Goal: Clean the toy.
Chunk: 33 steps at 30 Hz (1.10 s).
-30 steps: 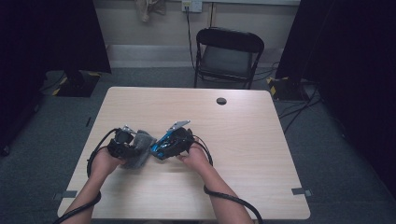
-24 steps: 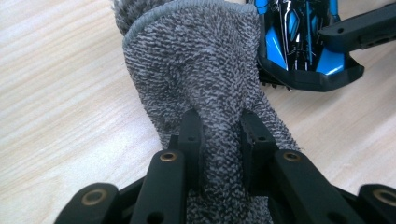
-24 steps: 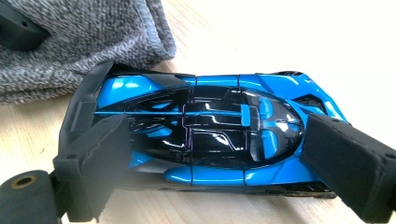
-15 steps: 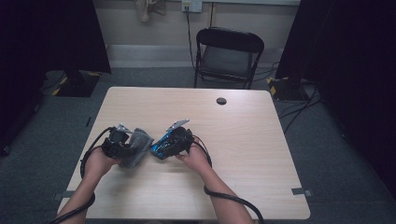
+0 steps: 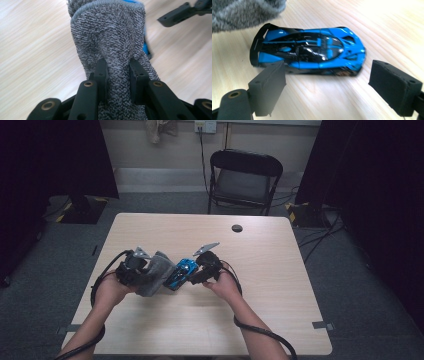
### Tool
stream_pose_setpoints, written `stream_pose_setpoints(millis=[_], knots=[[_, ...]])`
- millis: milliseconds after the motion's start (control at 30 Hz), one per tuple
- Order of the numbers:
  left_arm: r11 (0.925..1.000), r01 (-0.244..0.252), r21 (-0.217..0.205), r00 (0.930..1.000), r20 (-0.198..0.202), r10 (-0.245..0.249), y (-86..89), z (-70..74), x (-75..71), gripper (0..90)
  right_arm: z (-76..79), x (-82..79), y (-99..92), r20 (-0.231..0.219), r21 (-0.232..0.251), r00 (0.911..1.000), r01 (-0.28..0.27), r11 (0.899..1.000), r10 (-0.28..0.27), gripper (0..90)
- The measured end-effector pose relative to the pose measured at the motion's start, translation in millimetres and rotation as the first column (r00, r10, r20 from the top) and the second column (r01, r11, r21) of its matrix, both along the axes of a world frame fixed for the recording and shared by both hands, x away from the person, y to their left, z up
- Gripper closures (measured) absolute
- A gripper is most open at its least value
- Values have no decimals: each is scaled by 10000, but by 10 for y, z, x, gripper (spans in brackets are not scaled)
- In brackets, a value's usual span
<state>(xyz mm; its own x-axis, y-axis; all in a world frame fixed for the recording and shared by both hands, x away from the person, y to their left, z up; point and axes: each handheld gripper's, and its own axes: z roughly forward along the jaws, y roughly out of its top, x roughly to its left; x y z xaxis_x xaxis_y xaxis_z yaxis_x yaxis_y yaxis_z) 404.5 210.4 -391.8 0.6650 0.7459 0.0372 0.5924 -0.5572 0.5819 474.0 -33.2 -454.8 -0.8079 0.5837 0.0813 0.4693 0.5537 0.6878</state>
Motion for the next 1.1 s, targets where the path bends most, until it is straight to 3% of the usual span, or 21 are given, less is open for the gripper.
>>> stream_pose_setpoints(millis=[100,333,533,700,833,1033,1100], knots=[[9992,369,-141,9993,-59,-370,-184,-5,-11,717,42,3,-159,11,-69,9999,148,9999,-148,132],[9917,1173,-520,9930,-95,-1180,-640,-32,-20,715,153,-30,-593,117,311,9987,485,9983,-489,134],[9837,1738,-449,9845,-177,-1748,-1022,-66,-39,715,228,-79,-907,424,59,9974,577,9983,-579,135],[9782,1970,-651,9788,-447,-2001,-1279,-188,-90,715,243,-110,-1100,436,27,9966,698,9976,-698,134],[9729,2205,-700,9727,-582,-2246,-1451,-287,-122,710,290,-160,-1216,480,293,9964,688,9972,-701,133],[9716,2245,-750,9689,-893,-2307,-1728,-438,-86,706,425,-257,-1301,765,130,9963,396,9991,-404,134],[9724,2264,-565,9695,-836,-2306,-1792,-496,-69,688,461,-285,-1340,871,214,9956,327,9992,-345,134]])
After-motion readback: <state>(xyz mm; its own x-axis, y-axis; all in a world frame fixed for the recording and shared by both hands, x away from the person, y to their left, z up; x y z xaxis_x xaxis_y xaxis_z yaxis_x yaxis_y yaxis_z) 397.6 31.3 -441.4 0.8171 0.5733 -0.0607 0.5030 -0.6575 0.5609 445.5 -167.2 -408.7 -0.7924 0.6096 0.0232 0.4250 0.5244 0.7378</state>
